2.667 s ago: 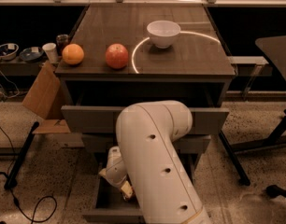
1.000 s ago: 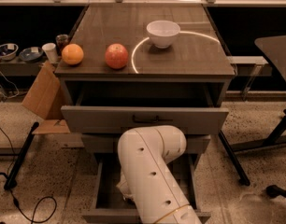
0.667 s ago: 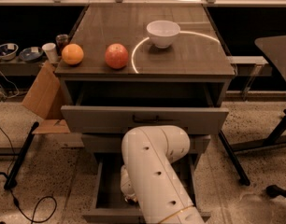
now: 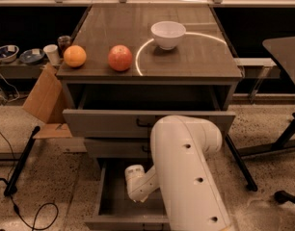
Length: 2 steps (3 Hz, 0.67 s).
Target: Pick coke can from bottom drawer and place on counter
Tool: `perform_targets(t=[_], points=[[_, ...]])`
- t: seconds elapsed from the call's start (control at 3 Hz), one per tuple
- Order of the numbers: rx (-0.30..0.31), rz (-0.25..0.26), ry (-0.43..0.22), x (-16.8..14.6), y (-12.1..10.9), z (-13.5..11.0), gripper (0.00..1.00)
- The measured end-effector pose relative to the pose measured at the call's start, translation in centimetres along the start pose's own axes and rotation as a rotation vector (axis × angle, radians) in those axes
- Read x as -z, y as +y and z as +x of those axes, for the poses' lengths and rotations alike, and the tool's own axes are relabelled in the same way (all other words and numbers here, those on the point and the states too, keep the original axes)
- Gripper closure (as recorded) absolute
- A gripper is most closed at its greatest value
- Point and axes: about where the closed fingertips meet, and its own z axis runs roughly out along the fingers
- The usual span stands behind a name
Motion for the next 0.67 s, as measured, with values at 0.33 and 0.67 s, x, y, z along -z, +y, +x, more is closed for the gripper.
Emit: perform_targets(t=[0.33, 0.67], points=[[0.013, 0.021, 0.056, 7.1, -0.4, -0.1, 1.00], [0.078, 0.020, 0.073, 14.1, -1.2, -0.8, 1.00]])
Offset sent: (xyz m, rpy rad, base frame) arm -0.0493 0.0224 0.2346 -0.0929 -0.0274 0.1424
